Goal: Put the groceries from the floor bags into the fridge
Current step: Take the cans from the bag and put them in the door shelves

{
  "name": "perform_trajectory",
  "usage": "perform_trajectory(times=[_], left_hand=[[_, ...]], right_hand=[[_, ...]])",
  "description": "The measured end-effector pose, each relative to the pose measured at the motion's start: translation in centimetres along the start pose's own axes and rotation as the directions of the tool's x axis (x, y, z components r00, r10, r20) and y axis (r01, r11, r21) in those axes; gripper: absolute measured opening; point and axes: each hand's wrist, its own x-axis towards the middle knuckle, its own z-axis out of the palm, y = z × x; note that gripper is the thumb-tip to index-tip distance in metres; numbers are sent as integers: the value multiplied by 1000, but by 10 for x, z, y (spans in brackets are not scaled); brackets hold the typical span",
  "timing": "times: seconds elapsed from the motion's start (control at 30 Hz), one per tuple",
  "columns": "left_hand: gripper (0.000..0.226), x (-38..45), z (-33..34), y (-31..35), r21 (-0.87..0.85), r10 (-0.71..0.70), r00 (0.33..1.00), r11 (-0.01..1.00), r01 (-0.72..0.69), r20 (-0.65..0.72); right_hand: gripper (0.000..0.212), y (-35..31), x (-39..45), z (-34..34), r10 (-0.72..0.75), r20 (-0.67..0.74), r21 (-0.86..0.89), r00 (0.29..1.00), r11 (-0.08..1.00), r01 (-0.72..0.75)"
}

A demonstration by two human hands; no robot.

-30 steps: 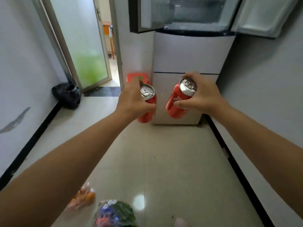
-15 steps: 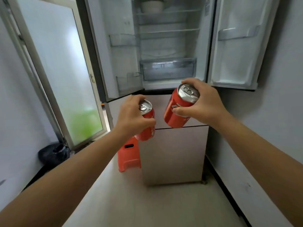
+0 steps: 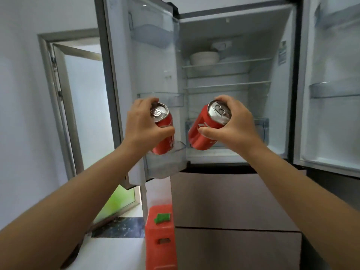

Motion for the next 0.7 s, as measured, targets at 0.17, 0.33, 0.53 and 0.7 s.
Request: perform_trajectory(times=[0.17, 0.33, 0.53, 0.7], left_hand=[[72, 81, 5, -11, 42, 121, 955, 993, -114, -270], [73, 152, 24, -12, 107, 209, 905, 978, -182, -371], [72, 202, 52, -30, 185, 151, 935, 978, -95, -321], [71, 215, 67, -53, 168, 30, 959, 986, 18, -283]], right_hand=[[66, 17, 90, 35, -125, -115, 24, 986, 991, 128], [66, 28, 163, 61, -233, -252, 60, 939, 965, 256], [65, 42, 224, 93, -264, -259, 59, 929, 956, 288], [60, 64, 255, 117, -165, -138, 180, 977, 965, 189]])
